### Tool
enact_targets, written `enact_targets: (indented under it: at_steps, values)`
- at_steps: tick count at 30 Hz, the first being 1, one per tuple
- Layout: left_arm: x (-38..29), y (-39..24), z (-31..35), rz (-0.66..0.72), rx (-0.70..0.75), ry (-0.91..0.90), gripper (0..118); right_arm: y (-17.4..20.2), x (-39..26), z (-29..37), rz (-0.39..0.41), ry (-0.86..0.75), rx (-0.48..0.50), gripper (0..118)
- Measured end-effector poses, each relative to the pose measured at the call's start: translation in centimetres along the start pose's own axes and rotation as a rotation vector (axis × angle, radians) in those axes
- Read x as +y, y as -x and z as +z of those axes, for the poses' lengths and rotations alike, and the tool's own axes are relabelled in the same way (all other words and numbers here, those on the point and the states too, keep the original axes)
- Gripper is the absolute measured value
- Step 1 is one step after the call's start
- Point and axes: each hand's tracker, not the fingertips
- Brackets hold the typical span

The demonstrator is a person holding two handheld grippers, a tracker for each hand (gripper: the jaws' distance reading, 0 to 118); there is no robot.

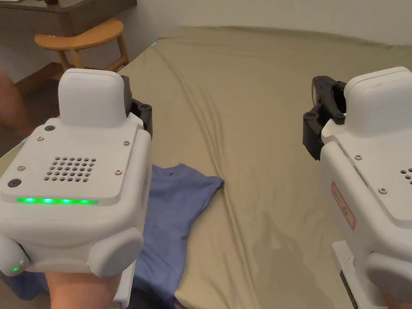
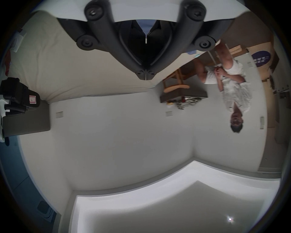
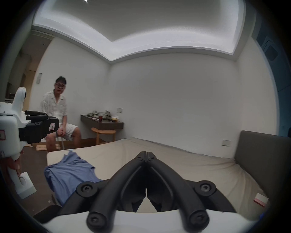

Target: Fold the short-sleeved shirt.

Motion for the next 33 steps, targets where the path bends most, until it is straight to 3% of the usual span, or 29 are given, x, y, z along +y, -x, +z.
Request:
enact_targets:
  at_steps: [9,19,28,33]
  values:
    - [-1.2,4.8,1.8,-0.003,0.132,0.028,0,5.6,0.1,-1.8,0.016,-0.015,0.156,0]
    - [-3.8,5.8,-0.4,0.018,0.121,0.139,0,6.7,-1.0,-3.5,0.013,0.041,0.192,0]
    - [-10.9,5.9,-8.0,0.018,0.04,0.421,0,6.3,-3.6,-6.3,0.054,0.138,0.184,0]
    - [-16.8,6.8,-15.5,0.033,-0.051,0.634,0,5.7,-5.7,-8.5,0.048,0.202,0.17,0]
